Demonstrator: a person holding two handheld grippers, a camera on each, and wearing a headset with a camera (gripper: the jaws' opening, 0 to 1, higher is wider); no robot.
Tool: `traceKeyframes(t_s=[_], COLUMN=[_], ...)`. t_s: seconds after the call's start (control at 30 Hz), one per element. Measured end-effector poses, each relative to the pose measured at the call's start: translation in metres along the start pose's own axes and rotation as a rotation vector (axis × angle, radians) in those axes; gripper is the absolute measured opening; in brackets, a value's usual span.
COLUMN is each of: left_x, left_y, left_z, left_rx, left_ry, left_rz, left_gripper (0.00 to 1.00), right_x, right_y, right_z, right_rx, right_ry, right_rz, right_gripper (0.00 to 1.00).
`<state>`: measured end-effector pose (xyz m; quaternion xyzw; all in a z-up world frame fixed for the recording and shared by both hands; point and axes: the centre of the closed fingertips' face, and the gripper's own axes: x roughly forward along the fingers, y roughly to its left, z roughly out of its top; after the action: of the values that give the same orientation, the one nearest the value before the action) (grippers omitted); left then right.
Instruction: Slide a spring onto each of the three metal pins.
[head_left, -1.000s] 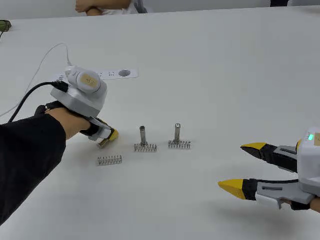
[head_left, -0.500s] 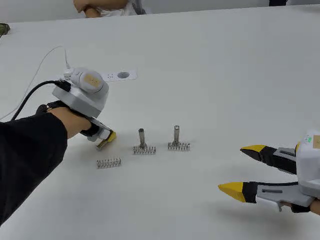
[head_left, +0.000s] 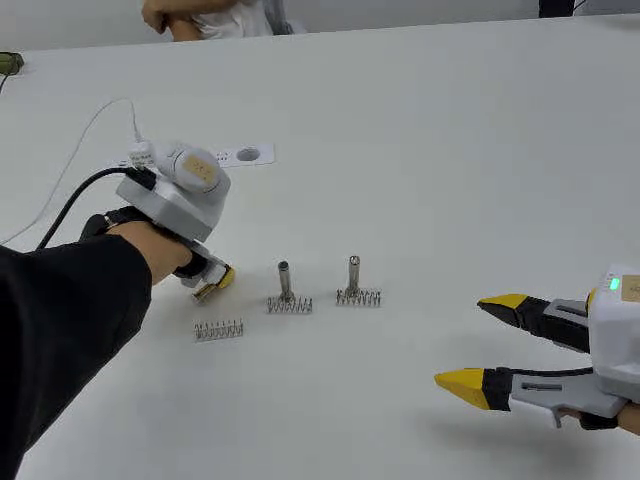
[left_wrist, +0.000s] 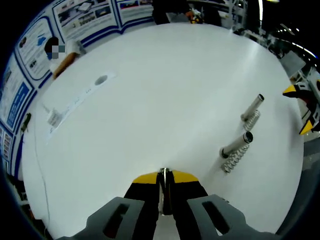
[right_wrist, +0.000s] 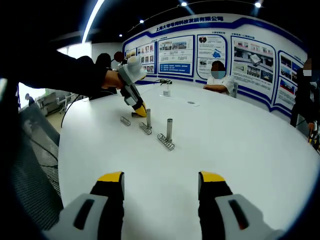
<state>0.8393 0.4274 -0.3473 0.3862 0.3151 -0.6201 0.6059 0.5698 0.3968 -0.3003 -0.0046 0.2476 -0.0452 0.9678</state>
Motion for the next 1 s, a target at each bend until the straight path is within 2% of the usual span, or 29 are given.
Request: traceKeyframes(t_s=[0.2, 0.3, 0.77, 1.0], left_x=[-0.002, -0.007, -0.029, -0.036], left_y=[-0.001, -0.002, -0.002, -0.006], left_z=[-0.002, 0.002, 0.006, 0.003], left_rx=[-0.033, -0.038, -0.072, -0.076], left_ry=[-0.018, -0.04, -0.112, -0.138], left_rz=[-0.006, -0.006, -0.009, -0.009], left_gripper=[0.08, 0.08, 0.07, 0.07], right_x=[-0.005, -0.006, 0.0, 0.0], right_y=[-0.003, -0.004, 0.003, 0.004], right_z=[0.001, 0.001, 0.004, 0.008], right_rx=[-0.001, 0.001, -0.013, -0.02], right_ry=[-0.004, -0.004, -0.003, -0.008], right_rz=[-0.014, -0.017, -0.002, 0.003], right_gripper=[0.61, 0.61, 0.61, 0.61])
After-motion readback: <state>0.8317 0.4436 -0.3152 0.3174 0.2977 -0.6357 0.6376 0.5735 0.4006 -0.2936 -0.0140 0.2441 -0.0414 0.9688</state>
